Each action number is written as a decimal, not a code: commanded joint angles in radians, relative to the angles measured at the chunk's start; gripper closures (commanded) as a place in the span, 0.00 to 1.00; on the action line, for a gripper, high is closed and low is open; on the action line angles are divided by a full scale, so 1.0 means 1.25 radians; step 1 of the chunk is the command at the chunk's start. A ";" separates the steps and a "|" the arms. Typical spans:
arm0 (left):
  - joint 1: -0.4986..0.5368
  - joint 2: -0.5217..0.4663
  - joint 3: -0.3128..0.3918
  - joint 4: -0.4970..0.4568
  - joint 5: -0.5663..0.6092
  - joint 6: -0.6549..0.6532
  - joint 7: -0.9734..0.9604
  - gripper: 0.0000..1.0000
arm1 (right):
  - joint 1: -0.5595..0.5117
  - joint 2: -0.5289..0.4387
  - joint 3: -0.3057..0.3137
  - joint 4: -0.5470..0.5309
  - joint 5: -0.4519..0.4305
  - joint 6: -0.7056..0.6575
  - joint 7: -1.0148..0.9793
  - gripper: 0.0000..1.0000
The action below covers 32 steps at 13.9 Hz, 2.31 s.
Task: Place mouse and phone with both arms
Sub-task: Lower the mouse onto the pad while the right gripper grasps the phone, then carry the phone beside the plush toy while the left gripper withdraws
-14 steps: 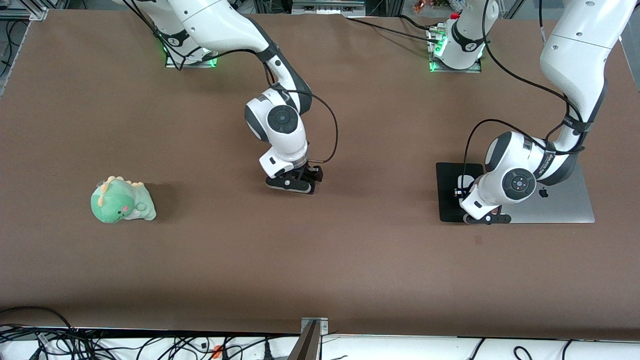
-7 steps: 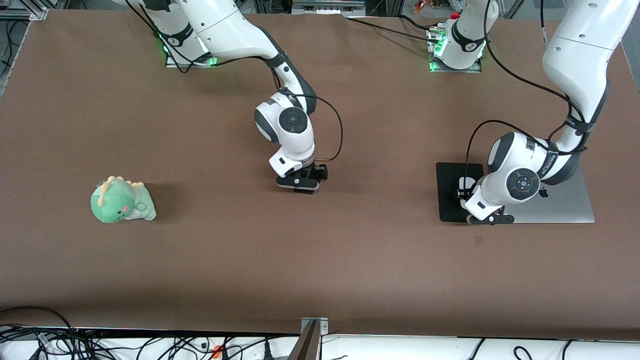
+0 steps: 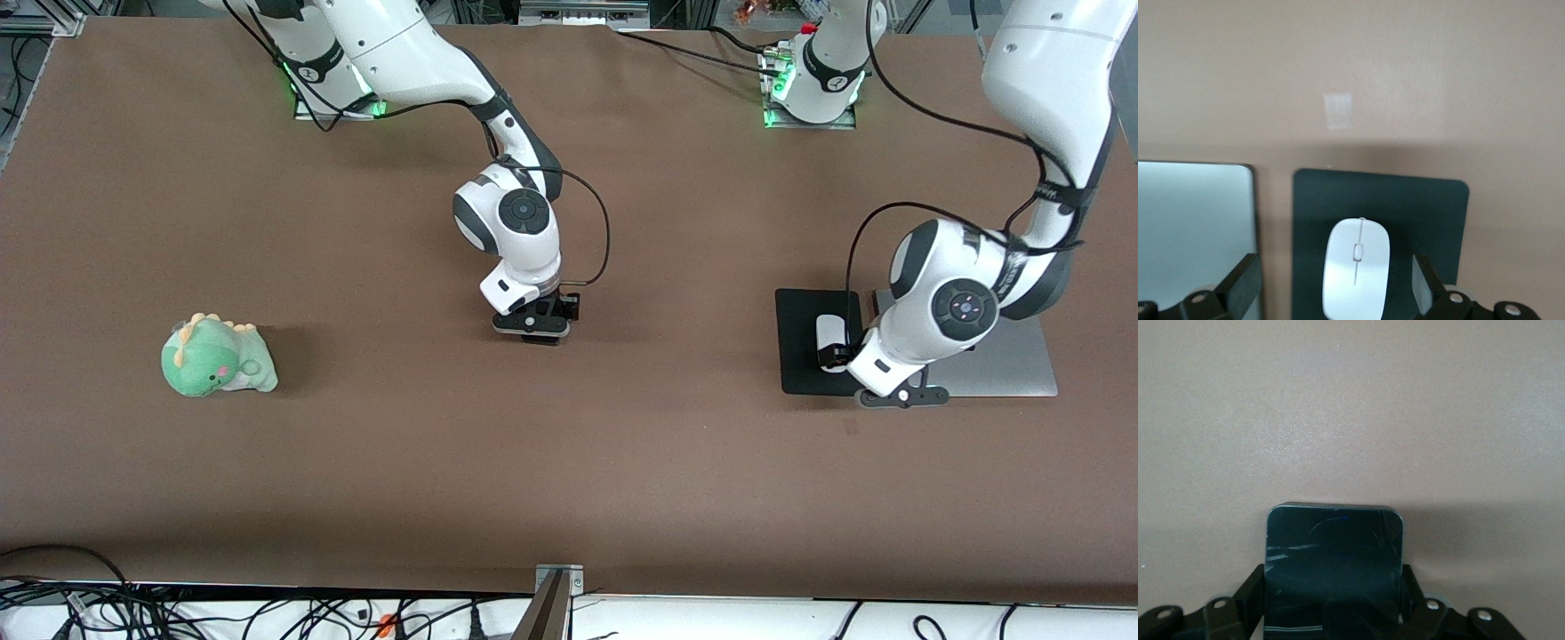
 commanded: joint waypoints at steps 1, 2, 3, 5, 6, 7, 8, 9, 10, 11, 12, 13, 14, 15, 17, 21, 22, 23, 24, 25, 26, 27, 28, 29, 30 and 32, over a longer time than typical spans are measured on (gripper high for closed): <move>0.008 -0.057 -0.015 0.057 0.010 -0.103 -0.003 0.00 | 0.000 0.004 -0.008 0.018 -0.014 -0.020 -0.011 0.70; 0.008 -0.071 -0.015 0.086 -0.009 -0.138 -0.003 0.00 | -0.006 0.003 -0.009 0.038 -0.013 -0.056 -0.034 0.74; 0.009 -0.080 -0.015 0.124 -0.052 -0.174 0.002 0.00 | -0.023 0.002 -0.009 0.074 -0.004 -0.116 -0.073 0.76; 0.009 -0.089 -0.015 0.208 -0.100 -0.266 0.003 0.00 | -0.064 -0.003 -0.005 0.141 0.000 -0.246 -0.153 0.77; 0.008 -0.093 -0.017 0.248 -0.101 -0.314 0.003 0.00 | -0.092 -0.010 -0.002 0.160 0.001 -0.289 -0.200 0.77; 0.008 -0.102 -0.020 0.278 -0.103 -0.355 0.003 0.00 | -0.116 -0.021 -0.002 0.162 0.003 -0.318 -0.246 0.77; 0.008 -0.114 -0.021 0.299 -0.105 -0.376 0.003 0.00 | -0.135 -0.037 -0.003 0.158 0.025 -0.328 -0.295 0.77; 0.008 -0.130 -0.020 0.310 -0.122 -0.389 0.004 0.00 | -0.150 -0.055 -0.009 0.148 0.047 -0.333 -0.343 0.78; 0.009 -0.148 -0.019 0.317 -0.143 -0.399 0.004 0.00 | -0.180 -0.072 -0.010 0.128 0.052 -0.333 -0.378 0.80; 0.011 -0.168 -0.017 0.319 -0.150 -0.417 0.004 0.00 | -0.210 -0.090 -0.010 0.105 0.054 -0.330 -0.402 0.80; 0.010 -0.187 -0.017 0.319 -0.153 -0.433 0.003 0.00 | -0.238 -0.116 -0.010 0.066 0.054 -0.319 -0.434 0.80; 0.009 -0.207 -0.017 0.319 -0.154 -0.443 0.003 0.00 | -0.265 -0.136 -0.010 0.033 0.055 -0.305 -0.457 0.80; 0.009 -0.223 -0.017 0.319 -0.154 -0.460 0.003 0.00 | -0.285 -0.160 -0.010 -0.009 0.055 -0.274 -0.464 0.80; 0.009 -0.234 -0.020 0.319 -0.154 -0.475 0.004 0.00 | -0.299 -0.177 -0.010 -0.048 0.055 -0.240 -0.466 0.80; 0.008 -0.255 -0.020 0.317 -0.158 -0.483 0.004 0.00 | -0.340 -0.202 -0.014 -0.133 0.054 -0.158 -0.479 0.80; 0.011 -0.277 -0.011 0.317 -0.207 -0.501 0.004 0.00 | -0.417 -0.212 -0.018 -0.273 0.054 0.041 -0.570 0.80; 0.011 -0.282 -0.011 0.317 -0.208 -0.503 0.004 0.00 | -0.433 -0.209 -0.018 -0.285 0.054 0.061 -0.590 0.80; 0.011 -0.283 -0.013 0.317 -0.208 -0.512 0.004 0.00 | -0.439 -0.207 -0.018 -0.293 0.054 0.077 -0.595 0.80; 0.011 -0.286 -0.014 0.317 -0.208 -0.516 0.004 0.00 | -0.442 -0.202 -0.018 -0.300 0.054 0.098 -0.599 0.80; 0.011 -0.297 -0.011 0.317 -0.210 -0.517 0.006 0.00 | -0.444 -0.197 -0.018 -0.306 0.054 0.121 -0.600 0.80; 0.005 -0.311 -0.008 0.310 -0.219 -0.519 0.006 0.00 | -0.448 -0.193 -0.017 -0.307 0.054 0.131 -0.600 0.73; -0.003 -0.330 0.002 0.299 -0.222 -0.521 0.006 0.00 | -0.448 -0.189 -0.017 -0.306 0.054 0.132 -0.600 0.45; -0.015 -0.338 0.008 0.293 -0.222 -0.532 0.012 0.00 | -0.457 -0.186 -0.017 -0.305 0.055 0.138 -0.600 0.00; -0.026 -0.348 0.022 0.289 -0.224 -0.545 0.023 0.00 | -0.459 -0.182 -0.017 -0.305 0.055 0.145 -0.601 0.00; -0.046 -0.358 0.042 0.289 -0.239 -0.556 0.036 0.00 | -0.459 -0.182 -0.017 -0.305 0.056 0.145 -0.603 0.00; -0.086 -0.373 0.088 0.286 -0.255 -0.577 0.046 0.00 | -0.459 -0.185 -0.015 -0.301 0.056 0.139 -0.607 0.00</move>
